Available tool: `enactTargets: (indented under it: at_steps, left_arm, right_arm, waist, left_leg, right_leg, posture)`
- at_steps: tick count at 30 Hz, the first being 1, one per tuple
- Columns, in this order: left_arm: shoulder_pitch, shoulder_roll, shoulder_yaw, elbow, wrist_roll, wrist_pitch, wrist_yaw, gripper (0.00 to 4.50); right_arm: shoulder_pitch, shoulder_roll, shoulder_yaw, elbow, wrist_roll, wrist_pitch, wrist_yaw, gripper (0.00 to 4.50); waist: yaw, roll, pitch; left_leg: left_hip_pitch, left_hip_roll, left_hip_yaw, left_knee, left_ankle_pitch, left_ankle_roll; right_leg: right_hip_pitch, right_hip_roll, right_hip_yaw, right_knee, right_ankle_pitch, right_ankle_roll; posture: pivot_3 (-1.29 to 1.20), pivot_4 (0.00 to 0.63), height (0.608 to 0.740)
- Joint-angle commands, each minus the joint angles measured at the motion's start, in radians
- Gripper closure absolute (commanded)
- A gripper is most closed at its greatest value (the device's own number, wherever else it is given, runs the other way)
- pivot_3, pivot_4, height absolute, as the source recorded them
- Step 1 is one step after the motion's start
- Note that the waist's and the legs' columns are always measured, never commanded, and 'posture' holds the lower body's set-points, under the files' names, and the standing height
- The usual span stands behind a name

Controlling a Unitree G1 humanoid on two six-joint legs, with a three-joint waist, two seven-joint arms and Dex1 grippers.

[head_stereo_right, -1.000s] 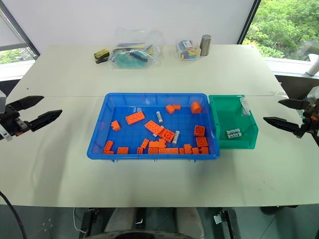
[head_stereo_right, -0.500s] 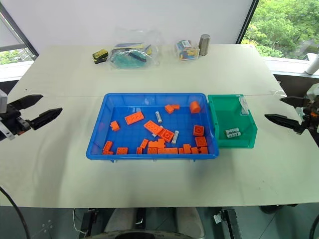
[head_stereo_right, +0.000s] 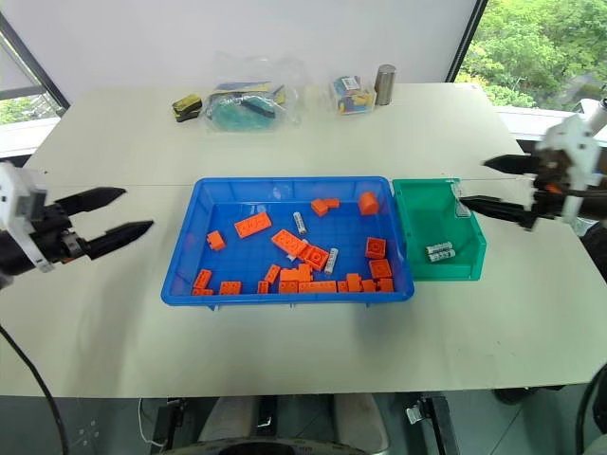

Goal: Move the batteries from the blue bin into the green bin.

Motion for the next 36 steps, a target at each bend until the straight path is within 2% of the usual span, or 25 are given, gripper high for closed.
enactTargets:
  at_steps: [1,5,11,14,18,36]
  left_arm:
    - [-0.037,0.026,-0.046,-0.085,-0.063,0.031,-0.033,0.08]
    - [-0.112,0.029,-0.157,-0.104,-0.078,0.050,-0.075,0.08]
    - [-0.162,0.030,-0.237,-0.068,-0.034,0.027,-0.117,0.08]
    - [-0.198,0.018,-0.267,-0.023,-0.019,0.019,-0.126,0.08]
    - [-0.243,0.006,-0.304,0.030,0.009,-0.001,-0.142,0.08]
    - [-0.279,-0.029,-0.327,0.023,0.023,-0.002,-0.143,0.08]
  right_arm:
    - [-0.059,0.059,0.082,-0.224,0.051,0.167,-0.096,0.00]
    - [-0.168,0.238,0.242,-0.355,0.055,0.360,-0.239,0.00]
    - [-0.230,0.431,0.433,-0.350,-0.016,0.483,-0.385,0.00]
    - [-0.257,0.555,0.453,-0.305,0.003,0.573,-0.456,0.00]
    - [-0.267,0.653,0.497,-0.254,-0.028,0.602,-0.519,0.00]
    - [-0.210,0.689,0.583,-0.173,-0.134,0.546,-0.559,0.00]
  waist:
    - [-0.004,0.000,0.000]
    - [-0.005,0.000,0.000]
    - [0.003,-0.001,0.000]
    - [-0.001,-0.001,0.000]
    - [-0.003,-0.001,0.000]
    - [-0.004,-0.001,0.000]
  left_leg:
    - [0.000,0.000,0.000,0.000,0.000,0.000]
    - [0.000,0.000,-0.001,0.000,0.000,0.000]
    - [-0.003,-0.001,-0.001,0.001,0.000,0.000]
    - [-0.005,-0.001,0.000,0.001,0.000,0.000]
    - [-0.005,-0.001,-0.001,0.001,0.001,0.000]
    - [-0.005,-0.001,-0.001,0.002,0.001,0.000]
  right_leg:
    - [0.000,0.000,0.000,0.000,0.000,0.000]
    - [-0.001,0.001,0.000,0.002,0.000,0.000]
    - [-0.004,0.001,-0.002,0.002,0.000,0.000]
    - [-0.006,0.000,-0.002,0.002,0.000,0.000]
    - [-0.006,0.002,-0.002,0.003,0.000,0.000]
    - [-0.007,0.002,-0.002,0.004,0.000,0.000]
  posture:
    - [0.00,0.150,0.740]
    - [0.00,0.150,0.740]
    - [0.00,0.150,0.740]
    - [0.00,0.150,0.740]
    - [0.00,0.150,0.740]
    - [0.00,0.150,0.740]
